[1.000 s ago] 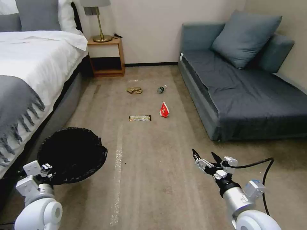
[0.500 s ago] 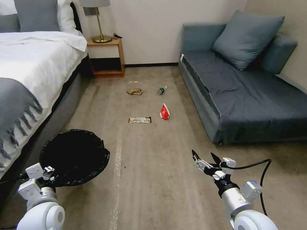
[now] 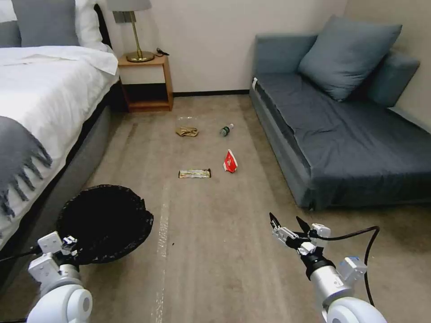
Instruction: Pick up the trash bin, then pick up the garbage on the floor and place it into the trash bin.
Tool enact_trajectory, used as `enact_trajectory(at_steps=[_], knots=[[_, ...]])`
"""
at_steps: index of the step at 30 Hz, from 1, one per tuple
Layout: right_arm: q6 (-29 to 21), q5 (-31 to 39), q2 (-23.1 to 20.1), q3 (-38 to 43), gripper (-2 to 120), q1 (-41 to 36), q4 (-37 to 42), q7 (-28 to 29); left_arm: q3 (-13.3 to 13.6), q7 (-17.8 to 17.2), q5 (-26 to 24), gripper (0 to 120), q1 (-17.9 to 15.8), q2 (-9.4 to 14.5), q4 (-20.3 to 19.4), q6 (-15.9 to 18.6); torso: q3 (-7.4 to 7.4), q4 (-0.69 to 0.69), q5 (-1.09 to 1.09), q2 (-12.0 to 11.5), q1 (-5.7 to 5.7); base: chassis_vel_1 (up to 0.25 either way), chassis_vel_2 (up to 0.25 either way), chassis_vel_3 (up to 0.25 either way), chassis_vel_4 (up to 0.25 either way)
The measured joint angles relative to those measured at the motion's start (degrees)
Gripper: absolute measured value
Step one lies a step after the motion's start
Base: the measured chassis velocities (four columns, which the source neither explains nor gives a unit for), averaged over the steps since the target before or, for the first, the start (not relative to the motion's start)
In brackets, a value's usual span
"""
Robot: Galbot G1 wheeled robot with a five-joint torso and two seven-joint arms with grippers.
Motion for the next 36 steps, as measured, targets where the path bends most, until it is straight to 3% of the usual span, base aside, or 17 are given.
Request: enact_trajectory(at_steps=[17, 36], knots=[[1.1, -3.0, 1.4, -0.9, 100, -0.7, -1.1, -0.1, 1.0, -0.1, 1.3, 3, -1.4, -2.3, -0.2, 0.0, 0.0, -0.01, 0.0, 0.0, 0.0, -0.101, 0.098, 0.093, -0.102], [1.5, -3.6, 1.7, -0.9, 100, -1.6, -1.0, -0.2, 0.6, -0.2, 1.2, 3, -1.3, -1.5, 2.2, -1.6, 0.0, 0.0, 0.0, 0.0, 0.0, -0.112, 0.115, 0.115, -0.115]])
